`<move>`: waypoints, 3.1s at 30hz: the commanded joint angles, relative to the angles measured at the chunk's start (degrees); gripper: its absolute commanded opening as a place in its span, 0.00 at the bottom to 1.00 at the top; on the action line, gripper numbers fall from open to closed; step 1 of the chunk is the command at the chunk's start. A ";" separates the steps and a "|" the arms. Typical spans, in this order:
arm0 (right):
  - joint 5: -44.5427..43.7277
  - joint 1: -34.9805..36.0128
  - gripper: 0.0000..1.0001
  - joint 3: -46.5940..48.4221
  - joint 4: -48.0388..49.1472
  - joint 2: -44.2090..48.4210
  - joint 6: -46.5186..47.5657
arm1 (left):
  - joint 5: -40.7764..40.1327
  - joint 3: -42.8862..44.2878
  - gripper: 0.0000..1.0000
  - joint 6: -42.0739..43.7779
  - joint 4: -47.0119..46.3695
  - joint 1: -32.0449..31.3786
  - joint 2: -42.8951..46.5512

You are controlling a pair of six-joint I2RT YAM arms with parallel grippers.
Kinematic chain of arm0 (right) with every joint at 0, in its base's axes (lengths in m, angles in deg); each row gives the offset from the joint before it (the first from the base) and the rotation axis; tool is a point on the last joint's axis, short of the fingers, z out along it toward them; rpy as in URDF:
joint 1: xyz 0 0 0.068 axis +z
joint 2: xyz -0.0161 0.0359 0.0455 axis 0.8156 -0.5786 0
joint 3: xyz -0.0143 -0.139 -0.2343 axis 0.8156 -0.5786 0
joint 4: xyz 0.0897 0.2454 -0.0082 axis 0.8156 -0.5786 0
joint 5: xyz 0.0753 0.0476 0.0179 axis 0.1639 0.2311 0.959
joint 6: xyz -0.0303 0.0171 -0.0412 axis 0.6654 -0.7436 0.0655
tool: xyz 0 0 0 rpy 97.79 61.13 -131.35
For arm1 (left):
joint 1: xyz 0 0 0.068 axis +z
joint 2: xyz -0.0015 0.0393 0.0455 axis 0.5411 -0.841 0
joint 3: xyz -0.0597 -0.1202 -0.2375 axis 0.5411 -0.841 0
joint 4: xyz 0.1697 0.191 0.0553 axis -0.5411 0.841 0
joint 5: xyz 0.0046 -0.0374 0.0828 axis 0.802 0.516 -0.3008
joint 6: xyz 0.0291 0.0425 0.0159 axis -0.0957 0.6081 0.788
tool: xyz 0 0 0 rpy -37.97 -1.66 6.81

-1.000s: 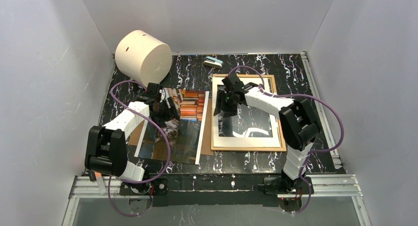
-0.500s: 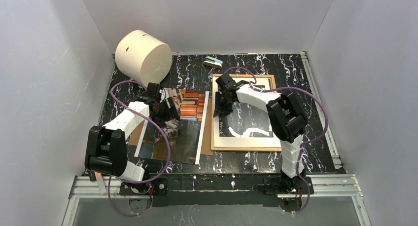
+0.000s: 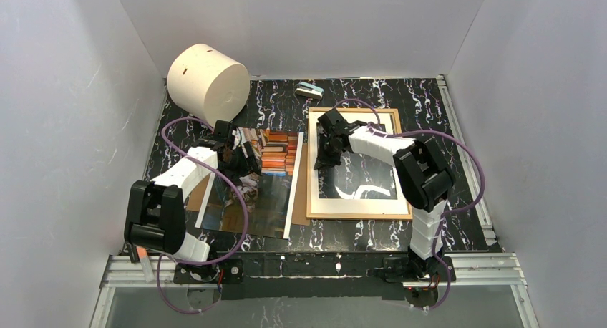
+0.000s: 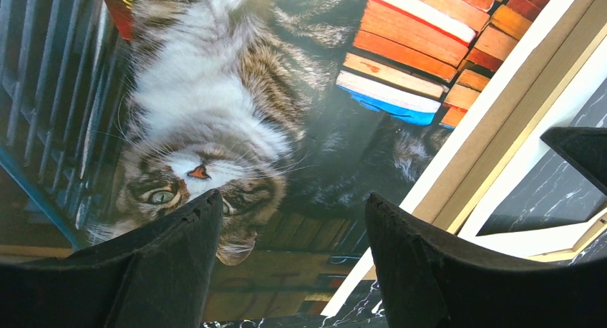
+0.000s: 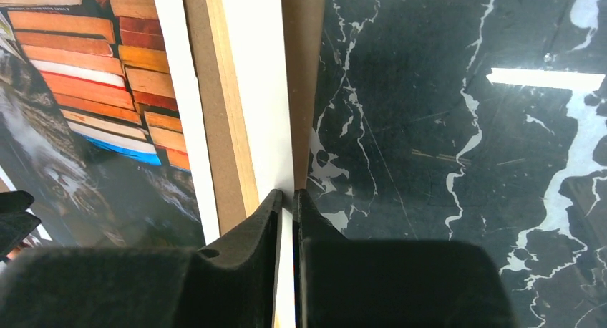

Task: Put the photo into the frame
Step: Place the photo frame item in the photo frame, then adjust the photo frame item on the photo frame.

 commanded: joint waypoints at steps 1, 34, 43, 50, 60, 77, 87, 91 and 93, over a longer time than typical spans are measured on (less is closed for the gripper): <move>-2.63 -0.59 0.14 -2.80 -0.35 2.47 -2.04 | 0.54 0.93 0.71 0.54 0.40 0.10 0.30; -1.59 -2.23 0.21 -3.18 4.39 -0.01 1.84 | 0.07 1.46 0.70 1.00 1.36 0.10 0.31; -0.92 -2.25 0.42 -4.30 7.73 2.27 3.77 | -0.04 1.38 0.70 0.66 1.37 0.10 0.35; -4.10 -2.61 0.55 -8.14 4.84 11.49 1.95 | 2.16 1.91 0.71 0.10 1.08 0.10 0.92; -8.59 -15.13 0.60 -23.43 -1.85 28.63 1.05 | 8.58 2.63 0.77 -1.81 -5.50 -5.83 2.90; -10.45 -36.22 0.37 -25.70 -3.48 25.16 5.56 | 10.50 8.24 0.77 -5.15 -15.48 -20.56 -12.78; -7.71 -36.26 0.32 -26.36 -1.44 22.07 7.33 | 8.74 9.83 0.75 -4.72 -15.50 -22.71 -16.38; -4.81 -36.26 0.32 -26.67 -0.01 22.73 7.79 | 7.91 9.58 0.75 -4.64 -15.12 -22.73 -16.31; -4.80 -36.21 0.32 -26.31 -0.61 23.37 7.89 | 7.51 9.43 0.75 -4.71 -15.03 -22.75 -16.24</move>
